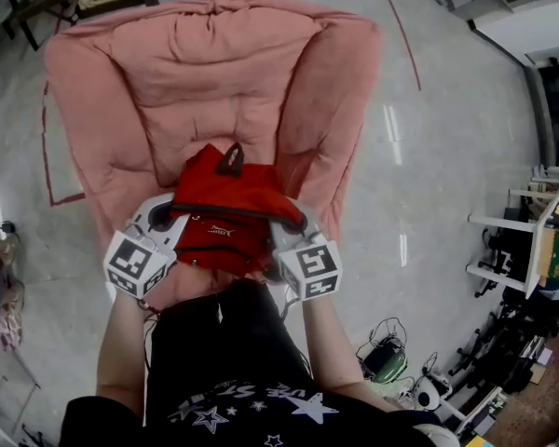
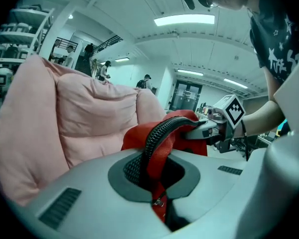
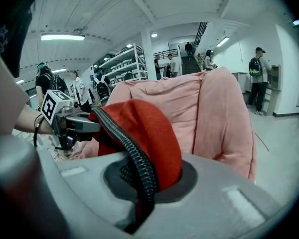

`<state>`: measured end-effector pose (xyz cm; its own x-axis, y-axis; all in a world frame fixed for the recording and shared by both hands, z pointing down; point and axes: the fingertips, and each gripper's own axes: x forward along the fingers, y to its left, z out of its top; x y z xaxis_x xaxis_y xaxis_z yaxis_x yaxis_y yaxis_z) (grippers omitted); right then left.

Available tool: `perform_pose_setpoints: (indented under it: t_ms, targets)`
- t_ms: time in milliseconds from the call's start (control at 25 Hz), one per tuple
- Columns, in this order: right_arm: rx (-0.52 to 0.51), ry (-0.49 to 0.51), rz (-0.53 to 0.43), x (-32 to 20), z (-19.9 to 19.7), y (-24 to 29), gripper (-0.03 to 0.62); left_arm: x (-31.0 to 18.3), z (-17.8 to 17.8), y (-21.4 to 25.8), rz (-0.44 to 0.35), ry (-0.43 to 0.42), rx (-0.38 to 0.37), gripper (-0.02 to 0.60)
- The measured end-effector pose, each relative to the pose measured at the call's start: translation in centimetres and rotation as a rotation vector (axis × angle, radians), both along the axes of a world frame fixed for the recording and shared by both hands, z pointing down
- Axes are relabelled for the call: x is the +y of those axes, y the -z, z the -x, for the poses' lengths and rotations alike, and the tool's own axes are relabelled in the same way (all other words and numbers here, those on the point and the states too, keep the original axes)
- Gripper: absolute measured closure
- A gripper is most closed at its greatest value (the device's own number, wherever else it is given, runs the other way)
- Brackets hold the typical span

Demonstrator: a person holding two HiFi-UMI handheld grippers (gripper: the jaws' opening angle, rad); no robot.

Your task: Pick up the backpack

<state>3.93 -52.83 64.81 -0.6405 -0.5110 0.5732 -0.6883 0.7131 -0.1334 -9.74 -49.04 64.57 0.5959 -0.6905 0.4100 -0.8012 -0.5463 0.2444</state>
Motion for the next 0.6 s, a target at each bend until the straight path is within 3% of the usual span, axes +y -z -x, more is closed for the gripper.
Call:
perform_pose_setpoints:
  t_ms: [200, 400, 600]
  targets:
    - [-0.028, -0.084, -0.008, 2.5, -0.2, 1.5, 0.58, 3.1, -0.3, 2.2, 0.006, -0.003, 0.066, 0.569]
    - [0.011, -0.072, -0.038, 7.2, 0.7, 2.6, 0.58, 7.5, 0.9, 3.3, 0.032, 0.01, 0.15, 0.569]
    - [0.017, -0.09, -0.055, 11.8, 1.0, 5.0, 0.58, 11.8, 0.9, 5.2, 0.037, -0.038, 0.185, 0.569]
